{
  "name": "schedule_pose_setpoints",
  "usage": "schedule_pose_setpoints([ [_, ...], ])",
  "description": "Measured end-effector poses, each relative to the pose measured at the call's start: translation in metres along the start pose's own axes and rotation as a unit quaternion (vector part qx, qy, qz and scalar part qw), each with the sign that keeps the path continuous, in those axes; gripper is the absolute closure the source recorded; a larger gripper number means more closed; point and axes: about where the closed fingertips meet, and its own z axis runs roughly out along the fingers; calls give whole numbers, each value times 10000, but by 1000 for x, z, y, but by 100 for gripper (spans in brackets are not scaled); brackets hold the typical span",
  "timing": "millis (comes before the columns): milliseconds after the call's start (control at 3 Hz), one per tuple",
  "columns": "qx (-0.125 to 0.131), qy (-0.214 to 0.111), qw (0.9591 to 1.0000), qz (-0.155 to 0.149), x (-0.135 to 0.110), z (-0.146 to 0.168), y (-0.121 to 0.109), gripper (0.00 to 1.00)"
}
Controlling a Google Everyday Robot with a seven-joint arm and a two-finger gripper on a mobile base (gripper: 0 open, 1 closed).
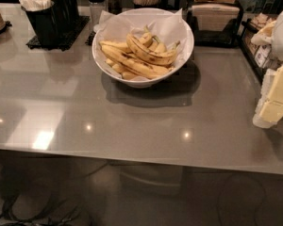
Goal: Pick banana from white bowl
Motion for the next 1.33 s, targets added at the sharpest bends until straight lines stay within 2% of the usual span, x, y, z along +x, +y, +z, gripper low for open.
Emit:
schedule_pose_setpoints([
  [333, 0, -1, 10000, 0, 0, 0, 0, 0],
  [667, 59, -420, 9990, 134, -11, -2, -16, 0],
  [1000, 50, -1059, 9943, 148, -42, -3, -48, 0],
  [1333, -98, -1398, 9900, 141, -81, 5, -82, 0],
])
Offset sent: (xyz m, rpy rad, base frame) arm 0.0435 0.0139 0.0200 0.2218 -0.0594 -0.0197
